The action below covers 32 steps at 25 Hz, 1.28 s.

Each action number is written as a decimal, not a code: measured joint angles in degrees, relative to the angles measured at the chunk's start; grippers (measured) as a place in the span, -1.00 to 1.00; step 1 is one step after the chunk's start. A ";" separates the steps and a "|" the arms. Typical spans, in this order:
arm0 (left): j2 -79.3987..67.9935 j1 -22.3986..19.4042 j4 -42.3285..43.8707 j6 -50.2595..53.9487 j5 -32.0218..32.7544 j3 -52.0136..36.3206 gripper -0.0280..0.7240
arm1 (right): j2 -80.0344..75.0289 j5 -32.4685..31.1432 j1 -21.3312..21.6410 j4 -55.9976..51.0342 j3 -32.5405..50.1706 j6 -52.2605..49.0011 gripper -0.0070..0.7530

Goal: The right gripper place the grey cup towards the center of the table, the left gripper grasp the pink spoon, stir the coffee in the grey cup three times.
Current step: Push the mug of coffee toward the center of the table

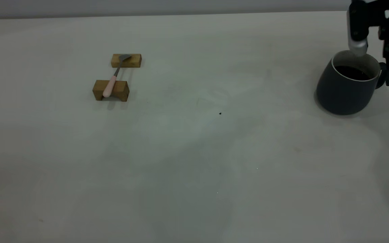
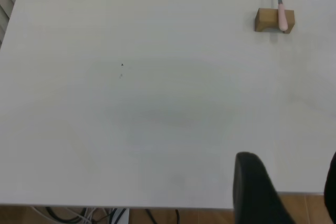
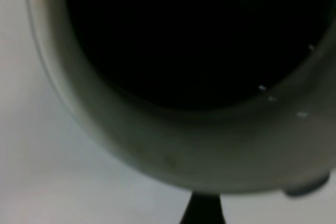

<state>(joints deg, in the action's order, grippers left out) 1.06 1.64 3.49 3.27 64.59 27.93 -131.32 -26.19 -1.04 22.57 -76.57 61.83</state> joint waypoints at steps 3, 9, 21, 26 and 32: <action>0.00 0.00 0.00 0.00 0.00 0.00 0.14 | -0.26 1.01 -0.08 -1.31 -0.03 3.89 0.81; 0.00 0.00 0.00 0.00 0.00 0.00 0.14 | -0.43 -0.89 -1.95 -6.05 -0.03 9.53 0.69; 0.00 0.00 0.00 0.00 0.00 0.00 0.14 | -0.43 -2.86 -8.54 -18.53 -0.03 9.05 -0.25; 0.00 0.00 0.00 0.00 0.00 0.00 0.14 | -0.43 -2.95 -13.07 -22.01 -0.03 6.02 -0.38; 0.00 0.00 0.00 0.00 0.00 0.00 0.14 | -0.44 0.16 -18.85 -26.53 -0.03 2.88 -0.38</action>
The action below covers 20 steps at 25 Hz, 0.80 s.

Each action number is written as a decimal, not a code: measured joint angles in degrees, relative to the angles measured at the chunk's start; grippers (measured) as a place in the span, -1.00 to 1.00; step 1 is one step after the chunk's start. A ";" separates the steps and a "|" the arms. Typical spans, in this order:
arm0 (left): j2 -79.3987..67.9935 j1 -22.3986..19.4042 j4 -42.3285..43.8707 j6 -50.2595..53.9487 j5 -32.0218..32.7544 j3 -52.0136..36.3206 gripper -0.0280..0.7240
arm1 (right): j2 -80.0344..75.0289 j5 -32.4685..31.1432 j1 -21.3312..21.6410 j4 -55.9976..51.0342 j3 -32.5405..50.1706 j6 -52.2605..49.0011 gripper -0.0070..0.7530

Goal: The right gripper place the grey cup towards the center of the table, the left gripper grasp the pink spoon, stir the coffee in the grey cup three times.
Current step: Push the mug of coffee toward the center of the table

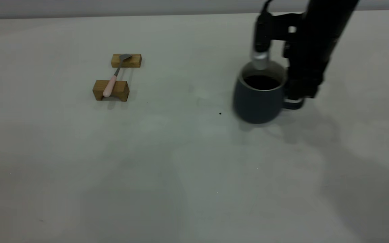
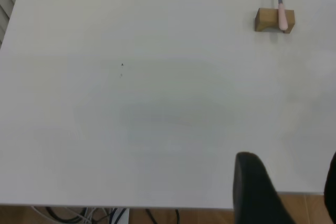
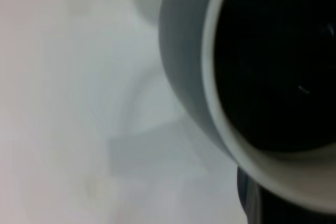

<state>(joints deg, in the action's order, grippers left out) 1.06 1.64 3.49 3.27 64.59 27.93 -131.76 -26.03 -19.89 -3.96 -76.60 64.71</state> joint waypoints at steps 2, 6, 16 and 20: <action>0.00 0.00 0.00 0.00 0.00 0.00 0.14 | -0.05 1.84 -1.67 -2.33 0.00 -0.94 -0.37; 0.00 0.00 0.00 0.00 0.00 0.00 0.14 | -0.05 4.98 -4.26 -7.79 0.00 -2.56 -0.36; 0.00 0.00 0.00 0.00 0.01 0.00 0.14 | -0.10 7.66 -5.27 -21.42 0.00 -3.16 -0.13; 0.00 0.00 0.00 0.00 0.01 0.00 0.14 | 0.03 7.43 -5.27 -22.98 0.00 -6.04 0.40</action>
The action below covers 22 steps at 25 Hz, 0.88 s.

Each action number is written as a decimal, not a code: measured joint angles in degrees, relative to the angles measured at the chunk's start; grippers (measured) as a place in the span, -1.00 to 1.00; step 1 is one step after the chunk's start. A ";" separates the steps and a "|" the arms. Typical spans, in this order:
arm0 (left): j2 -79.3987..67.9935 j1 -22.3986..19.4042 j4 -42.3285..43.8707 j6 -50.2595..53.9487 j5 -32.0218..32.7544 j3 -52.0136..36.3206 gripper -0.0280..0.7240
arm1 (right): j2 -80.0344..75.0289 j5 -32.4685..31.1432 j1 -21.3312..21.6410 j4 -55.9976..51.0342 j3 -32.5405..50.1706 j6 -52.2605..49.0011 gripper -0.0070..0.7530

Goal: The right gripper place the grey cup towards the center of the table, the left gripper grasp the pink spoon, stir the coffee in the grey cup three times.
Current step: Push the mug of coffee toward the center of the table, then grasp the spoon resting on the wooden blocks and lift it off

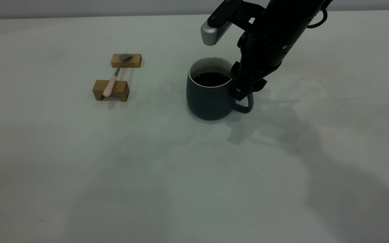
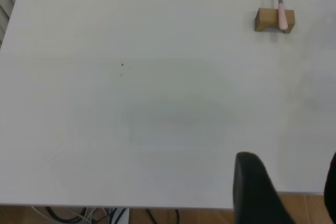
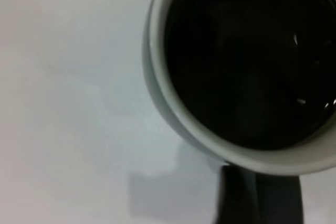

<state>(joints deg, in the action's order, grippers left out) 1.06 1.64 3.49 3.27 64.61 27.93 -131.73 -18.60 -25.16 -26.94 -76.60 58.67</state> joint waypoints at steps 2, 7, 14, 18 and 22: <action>0.00 0.00 0.00 0.00 0.00 0.00 0.14 | 0.79 -1.85 0.00 -0.06 0.00 -1.37 0.71; 0.00 0.00 0.00 0.00 0.00 0.00 0.14 | 8.16 -8.71 0.00 3.17 0.00 -8.72 0.93; 0.00 0.00 0.00 0.00 0.05 0.00 0.14 | 26.32 -29.54 0.17 14.55 0.00 -31.24 0.92; 0.00 0.00 0.00 0.00 0.05 0.00 0.14 | 36.90 -44.87 0.23 20.18 0.00 -42.49 0.92; 0.00 0.00 0.00 0.00 0.10 0.00 0.14 | 46.50 -50.62 0.23 24.49 1.45 -50.94 0.92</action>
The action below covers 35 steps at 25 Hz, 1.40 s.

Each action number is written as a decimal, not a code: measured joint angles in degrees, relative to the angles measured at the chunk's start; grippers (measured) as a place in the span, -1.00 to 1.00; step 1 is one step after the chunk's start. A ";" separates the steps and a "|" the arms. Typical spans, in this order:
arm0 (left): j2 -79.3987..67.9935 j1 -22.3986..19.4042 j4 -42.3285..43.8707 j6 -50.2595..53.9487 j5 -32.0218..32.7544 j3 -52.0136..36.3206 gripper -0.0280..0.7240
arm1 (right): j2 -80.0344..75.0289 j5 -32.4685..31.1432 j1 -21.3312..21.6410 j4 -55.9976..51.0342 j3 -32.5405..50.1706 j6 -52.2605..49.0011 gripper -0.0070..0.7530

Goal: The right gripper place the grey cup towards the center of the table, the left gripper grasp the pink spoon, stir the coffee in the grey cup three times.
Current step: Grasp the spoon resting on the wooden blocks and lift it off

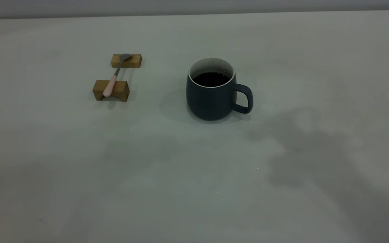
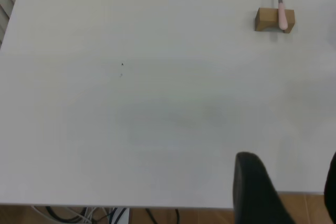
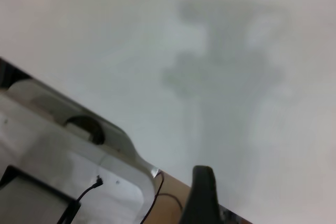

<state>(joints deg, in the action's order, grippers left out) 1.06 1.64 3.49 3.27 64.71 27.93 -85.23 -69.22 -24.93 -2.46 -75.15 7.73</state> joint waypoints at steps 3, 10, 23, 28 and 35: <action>0.00 0.00 0.00 0.00 0.00 0.00 0.14 | 8.61 -0.51 0.00 1.04 4.44 -1.04 0.91; 0.00 0.00 0.00 0.00 0.00 0.00 0.14 | 37.39 -1.48 0.00 0.85 24.86 -1.89 0.88; 0.00 0.00 0.00 0.00 0.00 0.00 0.14 | 80.24 4.03 13.69 0.98 48.28 -7.73 0.81; 0.00 0.00 0.00 0.00 0.05 0.00 0.14 | 80.80 4.25 18.71 1.89 48.28 -7.73 0.80; 0.00 0.00 0.00 0.00 0.05 0.00 0.14 | 84.06 4.36 22.15 2.46 48.28 -7.14 0.79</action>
<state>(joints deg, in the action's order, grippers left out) 1.06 1.64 3.49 3.27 64.76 27.93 -1.17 -64.86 -2.78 0.00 -26.87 0.59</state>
